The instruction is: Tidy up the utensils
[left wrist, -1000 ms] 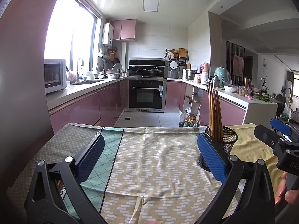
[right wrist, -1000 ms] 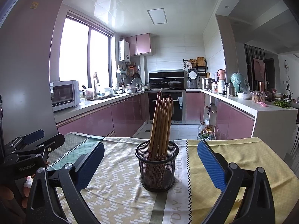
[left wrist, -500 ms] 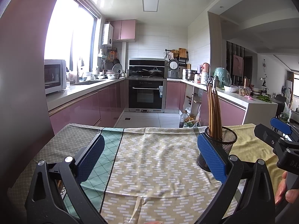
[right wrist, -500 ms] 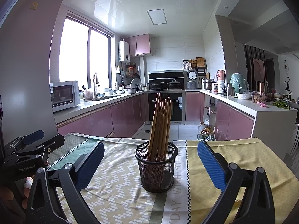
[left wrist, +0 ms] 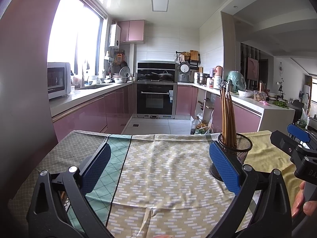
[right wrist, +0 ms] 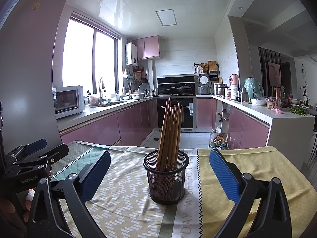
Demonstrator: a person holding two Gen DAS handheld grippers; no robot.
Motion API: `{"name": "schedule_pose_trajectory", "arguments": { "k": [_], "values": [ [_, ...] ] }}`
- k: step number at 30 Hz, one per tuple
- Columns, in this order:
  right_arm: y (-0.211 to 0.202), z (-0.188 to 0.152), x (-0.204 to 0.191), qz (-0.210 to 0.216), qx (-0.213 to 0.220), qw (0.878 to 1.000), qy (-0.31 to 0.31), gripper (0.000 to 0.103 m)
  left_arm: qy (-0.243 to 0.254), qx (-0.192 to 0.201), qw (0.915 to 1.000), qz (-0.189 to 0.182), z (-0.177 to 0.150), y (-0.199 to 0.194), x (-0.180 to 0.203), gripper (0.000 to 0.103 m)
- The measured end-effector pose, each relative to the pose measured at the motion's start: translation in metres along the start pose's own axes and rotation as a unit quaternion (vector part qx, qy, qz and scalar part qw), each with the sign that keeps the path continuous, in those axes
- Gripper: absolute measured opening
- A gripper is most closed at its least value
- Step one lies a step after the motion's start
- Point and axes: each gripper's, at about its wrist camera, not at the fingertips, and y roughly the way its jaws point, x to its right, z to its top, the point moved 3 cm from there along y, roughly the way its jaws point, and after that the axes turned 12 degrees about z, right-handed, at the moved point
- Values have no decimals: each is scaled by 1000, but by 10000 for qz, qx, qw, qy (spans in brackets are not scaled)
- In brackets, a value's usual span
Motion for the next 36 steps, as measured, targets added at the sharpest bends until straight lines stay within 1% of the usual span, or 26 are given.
{"name": "schedule_pose_trajectory", "arguments": {
  "k": [36],
  "values": [
    [0, -1, -1, 8, -24, 10000, -1, 97, 29, -60, 10000, 3, -4, 0, -1, 98]
  ]
}}
